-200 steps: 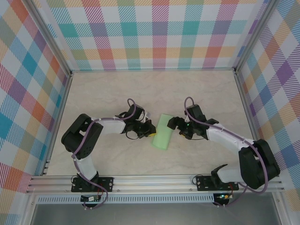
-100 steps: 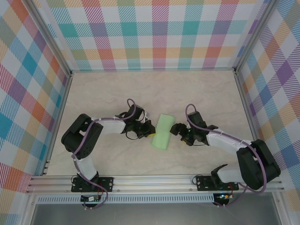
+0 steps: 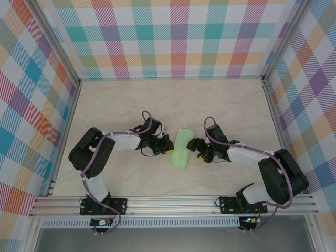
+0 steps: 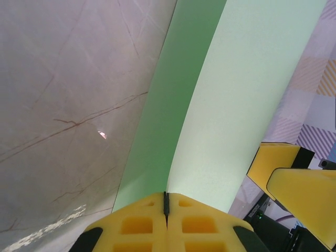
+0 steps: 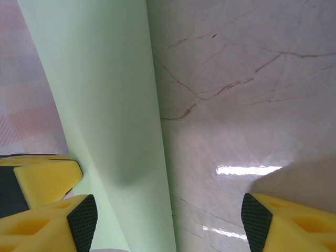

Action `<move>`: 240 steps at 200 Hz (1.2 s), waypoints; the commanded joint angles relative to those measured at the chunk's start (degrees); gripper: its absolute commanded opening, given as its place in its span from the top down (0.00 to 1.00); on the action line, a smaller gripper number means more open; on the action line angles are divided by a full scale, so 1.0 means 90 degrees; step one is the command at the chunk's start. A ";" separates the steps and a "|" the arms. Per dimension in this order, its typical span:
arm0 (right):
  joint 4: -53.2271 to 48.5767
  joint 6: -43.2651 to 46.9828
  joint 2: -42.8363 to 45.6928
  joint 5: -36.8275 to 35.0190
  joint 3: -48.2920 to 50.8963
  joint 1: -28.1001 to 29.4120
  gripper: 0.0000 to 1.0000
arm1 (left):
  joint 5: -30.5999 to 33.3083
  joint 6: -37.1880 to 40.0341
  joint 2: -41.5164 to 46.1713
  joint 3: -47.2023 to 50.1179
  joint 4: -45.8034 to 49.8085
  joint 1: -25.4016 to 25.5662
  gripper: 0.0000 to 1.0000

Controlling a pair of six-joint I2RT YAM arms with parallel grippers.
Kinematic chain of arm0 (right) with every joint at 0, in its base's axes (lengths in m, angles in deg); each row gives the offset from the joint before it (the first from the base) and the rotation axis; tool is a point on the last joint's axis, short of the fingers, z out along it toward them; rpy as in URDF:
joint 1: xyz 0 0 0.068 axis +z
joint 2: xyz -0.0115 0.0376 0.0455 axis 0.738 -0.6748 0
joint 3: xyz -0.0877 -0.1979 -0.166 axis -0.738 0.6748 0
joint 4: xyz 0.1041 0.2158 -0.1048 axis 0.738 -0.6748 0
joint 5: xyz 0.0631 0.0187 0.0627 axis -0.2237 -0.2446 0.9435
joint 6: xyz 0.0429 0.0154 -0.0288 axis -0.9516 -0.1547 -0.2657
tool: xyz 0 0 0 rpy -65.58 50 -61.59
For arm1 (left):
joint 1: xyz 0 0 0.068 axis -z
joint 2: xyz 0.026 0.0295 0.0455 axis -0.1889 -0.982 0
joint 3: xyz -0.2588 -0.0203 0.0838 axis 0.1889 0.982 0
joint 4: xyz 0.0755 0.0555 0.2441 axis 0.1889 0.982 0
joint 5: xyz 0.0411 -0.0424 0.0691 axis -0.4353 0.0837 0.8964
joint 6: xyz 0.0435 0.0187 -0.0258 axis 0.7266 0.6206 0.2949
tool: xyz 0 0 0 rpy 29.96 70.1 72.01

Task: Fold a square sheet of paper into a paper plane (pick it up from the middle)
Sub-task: First fold in half a square sheet of paper at the center of the table.

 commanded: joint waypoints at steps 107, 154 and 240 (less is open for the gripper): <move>0.0392 -0.0243 -0.0688 0.0155 -0.0461 0.0099 0.43 | 0.0015 0.0194 0.0159 -0.0104 0.0211 0.0005 0.96; -0.0209 0.0071 -0.0992 0.0074 -0.0818 0.0099 0.57 | -0.0004 0.0251 0.0191 -0.0169 0.0290 -0.0005 0.92; -0.2100 0.1400 -0.1469 -0.0490 -0.2049 0.0099 0.62 | 0.1330 0.0467 0.1052 -0.0234 0.1433 -0.0005 0.66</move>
